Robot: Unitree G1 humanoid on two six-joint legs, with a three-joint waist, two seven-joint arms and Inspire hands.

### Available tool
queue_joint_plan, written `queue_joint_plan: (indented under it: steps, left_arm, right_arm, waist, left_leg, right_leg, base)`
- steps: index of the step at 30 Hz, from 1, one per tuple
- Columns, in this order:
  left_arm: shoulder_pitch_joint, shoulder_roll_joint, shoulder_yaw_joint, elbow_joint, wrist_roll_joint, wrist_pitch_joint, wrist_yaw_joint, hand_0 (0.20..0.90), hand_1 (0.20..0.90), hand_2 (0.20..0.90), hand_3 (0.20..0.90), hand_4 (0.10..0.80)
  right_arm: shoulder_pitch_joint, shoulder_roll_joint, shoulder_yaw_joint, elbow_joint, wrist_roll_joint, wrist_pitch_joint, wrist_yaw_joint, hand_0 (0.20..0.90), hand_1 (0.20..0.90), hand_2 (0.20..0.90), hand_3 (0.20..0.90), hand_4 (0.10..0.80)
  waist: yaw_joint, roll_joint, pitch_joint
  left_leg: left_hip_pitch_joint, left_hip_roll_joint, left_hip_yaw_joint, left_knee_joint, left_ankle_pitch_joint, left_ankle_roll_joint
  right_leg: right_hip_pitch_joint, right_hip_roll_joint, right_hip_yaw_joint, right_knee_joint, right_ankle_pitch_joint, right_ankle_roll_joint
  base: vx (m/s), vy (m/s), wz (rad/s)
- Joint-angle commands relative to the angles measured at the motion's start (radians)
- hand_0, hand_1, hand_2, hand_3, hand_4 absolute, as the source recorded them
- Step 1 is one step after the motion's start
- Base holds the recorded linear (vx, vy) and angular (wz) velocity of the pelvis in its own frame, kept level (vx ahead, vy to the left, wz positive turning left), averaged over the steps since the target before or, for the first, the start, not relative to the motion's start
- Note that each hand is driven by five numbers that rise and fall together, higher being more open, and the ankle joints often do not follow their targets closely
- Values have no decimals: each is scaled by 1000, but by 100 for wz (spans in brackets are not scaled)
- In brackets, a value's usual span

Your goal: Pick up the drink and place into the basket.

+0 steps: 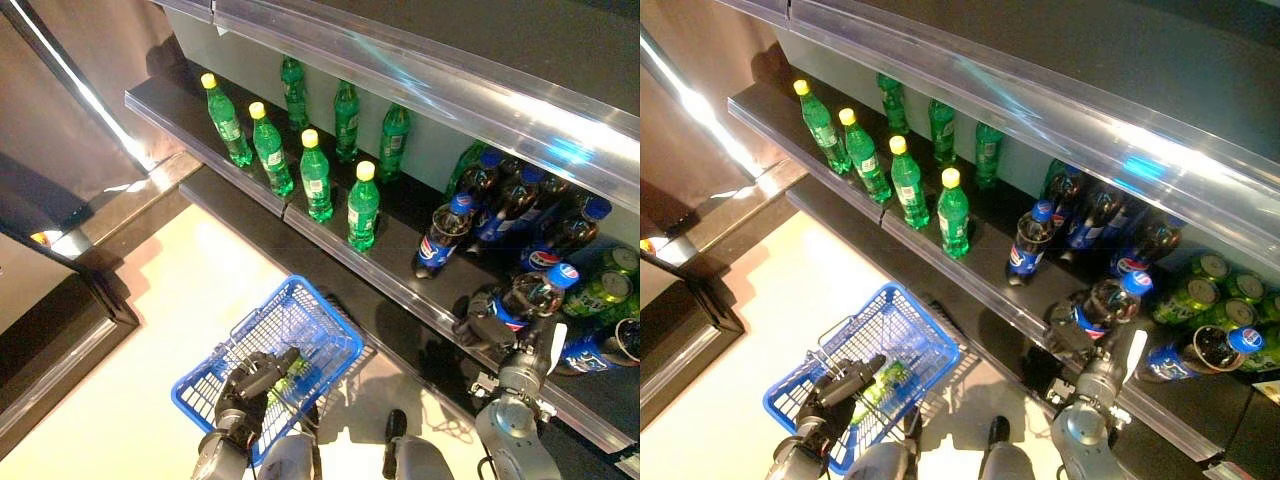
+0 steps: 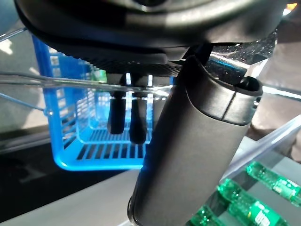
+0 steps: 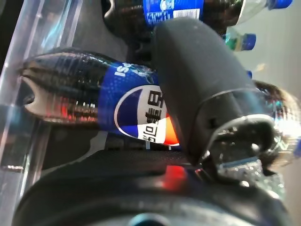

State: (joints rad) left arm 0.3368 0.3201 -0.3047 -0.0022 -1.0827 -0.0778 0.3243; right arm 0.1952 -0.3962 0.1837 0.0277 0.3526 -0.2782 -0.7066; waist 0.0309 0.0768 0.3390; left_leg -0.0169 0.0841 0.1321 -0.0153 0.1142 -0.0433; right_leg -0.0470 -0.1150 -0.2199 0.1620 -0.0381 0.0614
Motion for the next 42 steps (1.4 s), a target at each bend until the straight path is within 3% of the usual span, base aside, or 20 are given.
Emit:
queue_joint_plan:
  steps: [1, 9, 16, 28, 42]
  left_arm:
    - [-24, 51, 89, -250, 86, -129, -72, 300, 300, 300, 200, 100]
    - [15, 55, 111, -257, 67, -126, -96, 300, 300, 300, 200, 100]
    - [11, 62, 99, -266, 71, -110, -94, 300, 300, 300, 200, 100]
    - [-110, 47, -33, -257, 66, -118, -125, 300, 300, 300, 200, 100]
    - [-233, 13, -135, -285, -76, -89, -227, 300, 300, 300, 200, 100]
  right_arm:
    - [-43, -60, -9, -243, -153, -238, 48, 300, 300, 300, 200, 100]
    - [-8, -118, -28, -366, -47, -320, 240, 300, 300, 300, 200, 100]
    - [-27, -125, 47, -395, 48, -336, 382, 300, 300, 300, 200, 100]
    - [-223, -38, 290, -224, 11, -312, 329, 300, 300, 300, 200, 100]
    - [-417, 56, 362, -15, -39, -302, 265, 300, 300, 300, 200, 100]
  waist:
    - [10, -71, -79]
    - [6, -73, -106]
    - [21, -76, -107]
    - [53, -43, -52]
    - [73, -14, 27]
  left_leg:
    - [-26, -8, 15, 127, -131, -13]
    - [-7, -5, 27, 114, -138, -15]
    - [1, -4, 20, 117, -139, -20]
    - [-50, -20, -24, 136, -121, -23]
    - [-125, -46, -62, 164, -111, -18]
  right_leg:
    - [95, -46, 37, -167, 51, 70]
    - [107, -45, 40, -175, 43, 79]
    - [121, -45, 32, -173, 35, 78]
    - [97, -59, 8, -159, 40, 62]
    - [42, -82, -16, -141, 65, 52]
  base:
    - [0, 0, 0]
    - [0, 0, 0]
    - [0, 0, 0]
    - [-38, 17, 5]
    - [-50, 26, 10]
